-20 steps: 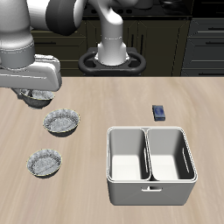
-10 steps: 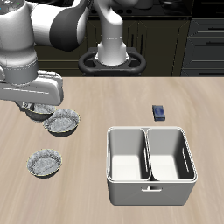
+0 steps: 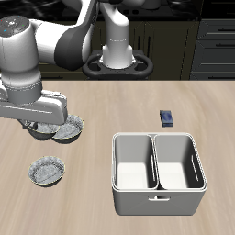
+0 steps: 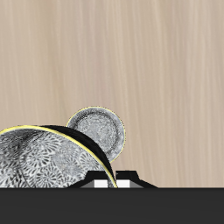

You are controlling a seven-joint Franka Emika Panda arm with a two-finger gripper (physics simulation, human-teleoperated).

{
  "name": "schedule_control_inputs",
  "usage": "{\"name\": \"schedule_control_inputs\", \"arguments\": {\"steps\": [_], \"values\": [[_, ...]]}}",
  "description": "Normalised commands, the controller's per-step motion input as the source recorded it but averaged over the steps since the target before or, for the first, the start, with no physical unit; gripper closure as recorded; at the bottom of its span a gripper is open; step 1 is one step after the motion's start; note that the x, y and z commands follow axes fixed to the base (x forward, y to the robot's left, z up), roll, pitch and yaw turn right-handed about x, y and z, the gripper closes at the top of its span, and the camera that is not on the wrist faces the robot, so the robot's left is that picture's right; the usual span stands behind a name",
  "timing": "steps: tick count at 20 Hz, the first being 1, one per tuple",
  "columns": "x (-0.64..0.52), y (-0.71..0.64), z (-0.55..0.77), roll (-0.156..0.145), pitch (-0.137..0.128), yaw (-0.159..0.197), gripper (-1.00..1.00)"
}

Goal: Stack the smallest bowl on the middle-sized bowl

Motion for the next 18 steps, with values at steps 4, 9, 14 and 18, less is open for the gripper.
{"name": "schedule_control_inputs", "arguments": {"steps": [4, 9, 14, 18], "values": [[0.06, 0.04, -0.36, -0.001, -0.003, -0.003, 1.0], [0.04, 0.05, -0.36, 0.008, 0.003, 0.006, 1.0], [0.02, 0.03, -0.19, -0.011, 0.002, 0.015, 1.0], [0.03, -0.01, -0.27, -0.011, 0.016, 0.023, 1.0]]}}
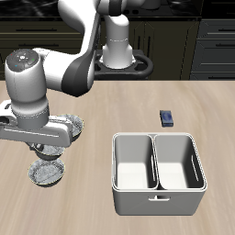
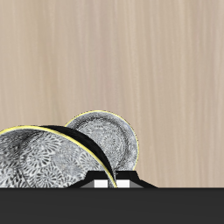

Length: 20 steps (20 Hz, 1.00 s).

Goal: Stack the smallest bowl on the middle-sized bowl

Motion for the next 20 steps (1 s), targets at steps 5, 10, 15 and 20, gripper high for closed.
{"name": "schedule_control_inputs", "arguments": {"steps": [5, 10, 15, 20], "values": [[0.01, -0.1, -0.33, -0.031, 0.022, -0.013, 1.0], [0.0, -0.03, -0.39, -0.011, 0.039, 0.004, 1.0], [0.0, -0.05, -0.28, -0.014, 0.028, 0.004, 1.0], [0.0, -0.08, -0.32, -0.028, 0.044, -0.003, 1.0]]}}
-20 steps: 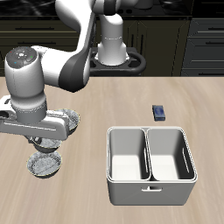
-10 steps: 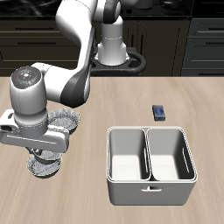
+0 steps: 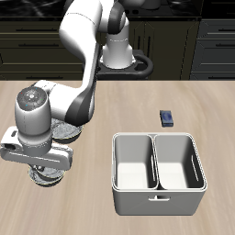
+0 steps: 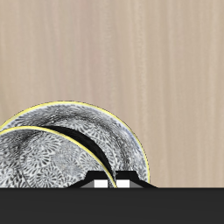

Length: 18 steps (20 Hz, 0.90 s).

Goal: Stack the smallest bowl on the middle-sized bowl

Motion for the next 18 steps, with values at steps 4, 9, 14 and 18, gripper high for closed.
{"name": "schedule_control_inputs", "arguments": {"steps": [4, 9, 14, 18], "values": [[0.0, 0.0, -0.19, -0.066, 0.051, 0.037, -1.0], [-0.02, 0.17, 0.06, 0.027, -0.007, 0.019, -1.0], [-0.09, 0.09, 0.31, 0.013, -0.047, 0.003, -1.0], [-0.22, 0.07, 0.64, 0.006, -0.079, -0.027, -1.0]]}}
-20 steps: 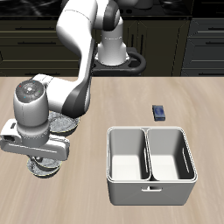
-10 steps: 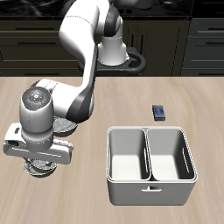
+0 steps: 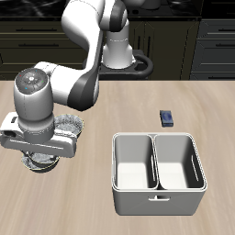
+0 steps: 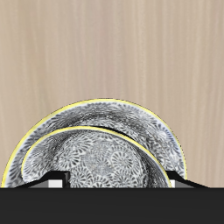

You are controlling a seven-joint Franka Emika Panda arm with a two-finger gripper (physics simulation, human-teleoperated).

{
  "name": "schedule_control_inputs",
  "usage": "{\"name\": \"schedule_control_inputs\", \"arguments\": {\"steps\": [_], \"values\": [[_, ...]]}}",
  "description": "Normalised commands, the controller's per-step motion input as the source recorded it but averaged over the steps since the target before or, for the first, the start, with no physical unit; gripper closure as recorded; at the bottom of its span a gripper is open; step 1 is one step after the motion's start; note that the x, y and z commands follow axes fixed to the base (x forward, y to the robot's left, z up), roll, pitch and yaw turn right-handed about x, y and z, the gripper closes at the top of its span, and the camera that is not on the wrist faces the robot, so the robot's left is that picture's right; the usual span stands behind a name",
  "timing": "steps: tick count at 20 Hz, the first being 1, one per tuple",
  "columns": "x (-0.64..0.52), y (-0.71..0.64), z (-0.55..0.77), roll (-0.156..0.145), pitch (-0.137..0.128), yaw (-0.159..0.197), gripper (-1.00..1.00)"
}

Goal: Stack the smallest bowl on the middle-sized bowl

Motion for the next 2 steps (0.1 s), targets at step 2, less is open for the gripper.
{"name": "schedule_control_inputs", "arguments": {"steps": [2], "values": [[-0.11, 0.05, 0.48, 0.04, -0.067, 0.012, -1.0]]}}
